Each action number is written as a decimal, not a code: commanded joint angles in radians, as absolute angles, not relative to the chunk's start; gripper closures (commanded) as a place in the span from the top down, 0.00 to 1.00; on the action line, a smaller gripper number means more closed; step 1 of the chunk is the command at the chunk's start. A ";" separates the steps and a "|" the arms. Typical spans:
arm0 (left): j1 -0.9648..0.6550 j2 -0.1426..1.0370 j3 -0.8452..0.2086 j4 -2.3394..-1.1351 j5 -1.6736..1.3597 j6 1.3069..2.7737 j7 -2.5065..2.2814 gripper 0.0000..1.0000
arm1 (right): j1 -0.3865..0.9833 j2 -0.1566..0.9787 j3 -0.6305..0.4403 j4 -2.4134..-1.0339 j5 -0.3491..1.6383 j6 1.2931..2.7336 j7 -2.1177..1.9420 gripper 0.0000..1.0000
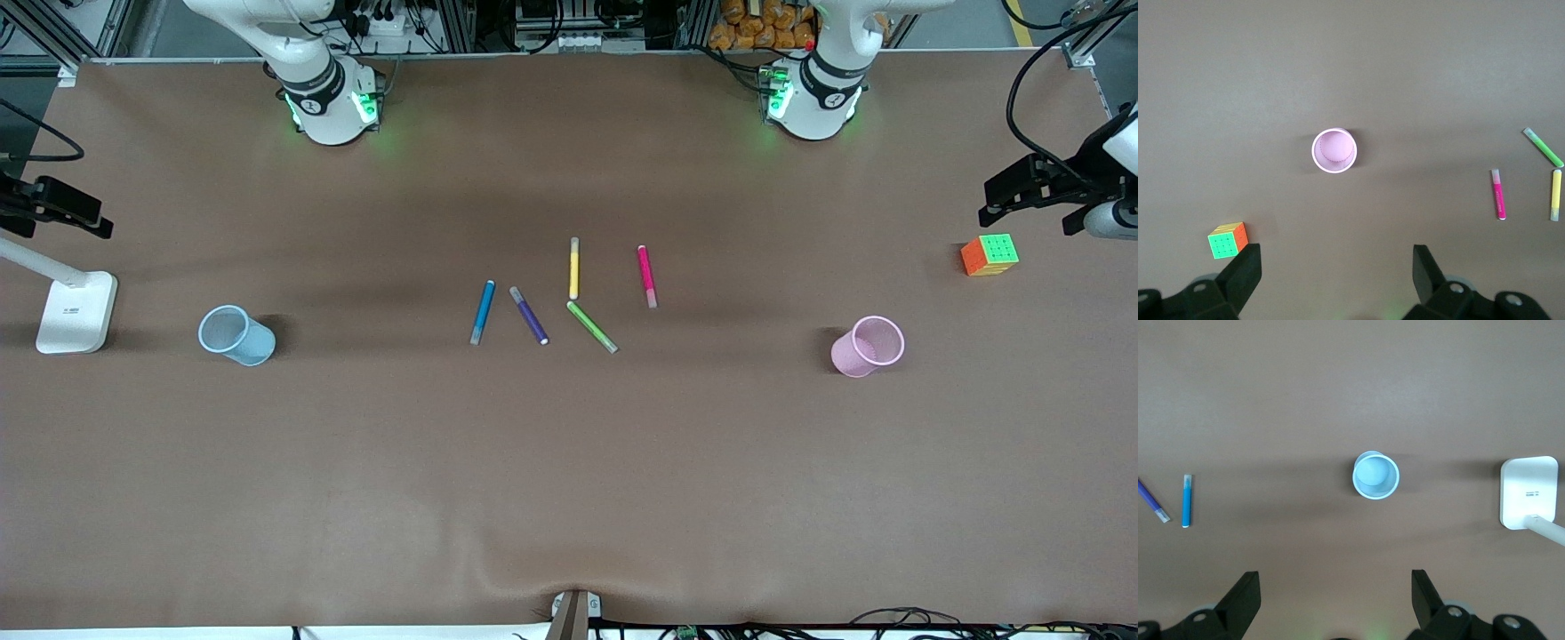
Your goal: Place pink and blue markers in matching cups
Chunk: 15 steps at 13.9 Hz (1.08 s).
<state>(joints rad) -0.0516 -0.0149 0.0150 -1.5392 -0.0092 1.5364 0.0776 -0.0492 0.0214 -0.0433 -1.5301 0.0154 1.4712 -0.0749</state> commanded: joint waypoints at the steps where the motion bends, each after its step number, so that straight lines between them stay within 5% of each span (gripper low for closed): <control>1: -0.048 -0.005 0.012 -1.514 -0.025 1.516 0.066 1.00 | -0.011 0.037 -0.043 -1.520 0.025 1.471 -0.057 1.00; 15: -0.099 0.101 0.005 -1.519 -0.029 1.512 0.060 1.00 | -0.015 0.038 -0.044 -1.519 0.023 1.468 -0.058 1.00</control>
<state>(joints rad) -0.0686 0.0545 0.0053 -1.5419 -0.0143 1.5277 0.0777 -0.0116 0.0366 -0.0452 -1.5298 0.0158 1.4733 -0.0695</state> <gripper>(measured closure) 0.000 0.000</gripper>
